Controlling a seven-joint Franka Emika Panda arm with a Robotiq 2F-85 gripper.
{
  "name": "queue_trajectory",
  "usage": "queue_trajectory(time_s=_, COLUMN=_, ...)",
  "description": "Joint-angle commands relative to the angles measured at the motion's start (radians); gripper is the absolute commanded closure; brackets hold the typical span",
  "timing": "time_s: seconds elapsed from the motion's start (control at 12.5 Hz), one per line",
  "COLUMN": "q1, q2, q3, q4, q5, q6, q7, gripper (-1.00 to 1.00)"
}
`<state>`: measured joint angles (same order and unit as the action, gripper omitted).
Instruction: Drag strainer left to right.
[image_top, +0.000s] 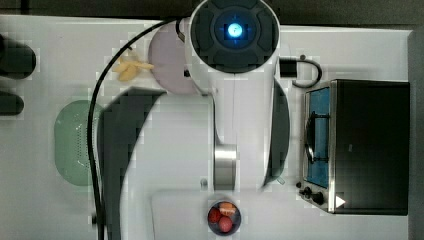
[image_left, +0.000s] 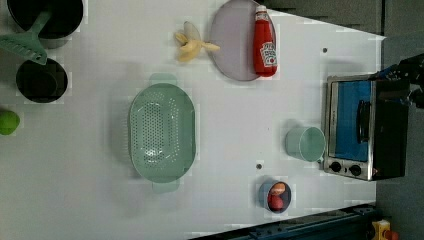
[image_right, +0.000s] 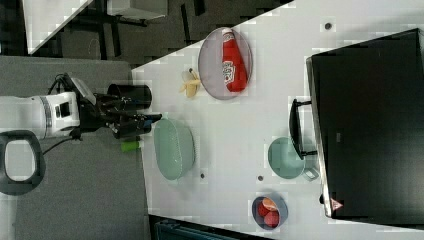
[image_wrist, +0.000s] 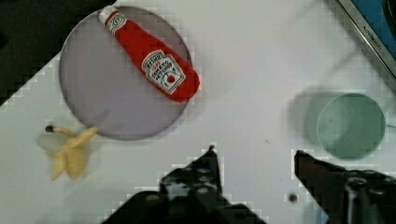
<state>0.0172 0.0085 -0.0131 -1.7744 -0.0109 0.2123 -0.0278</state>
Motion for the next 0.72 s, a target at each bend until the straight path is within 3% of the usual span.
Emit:
queue_trajectory(time_s=0.08, q1=-0.037, q2=-0.404, q3=-0.009, q4=-0.237, q5=-0.008, q6=-0.170, q7=0.191, gripper=-0.59)
queue_trajectory(time_s=0.24, q1=-0.029, q2=-0.398, q3=0.009, q4=-0.237, q5=0.009, q6=-0.151, q7=0.205, gripper=-0.99)
queue_trajectory(time_s=0.72, q1=0.001, q2=-0.315, q3=0.236, q4=-0.237, q5=0.034, q6=0.005, q7=0.357, gripper=-1.00)
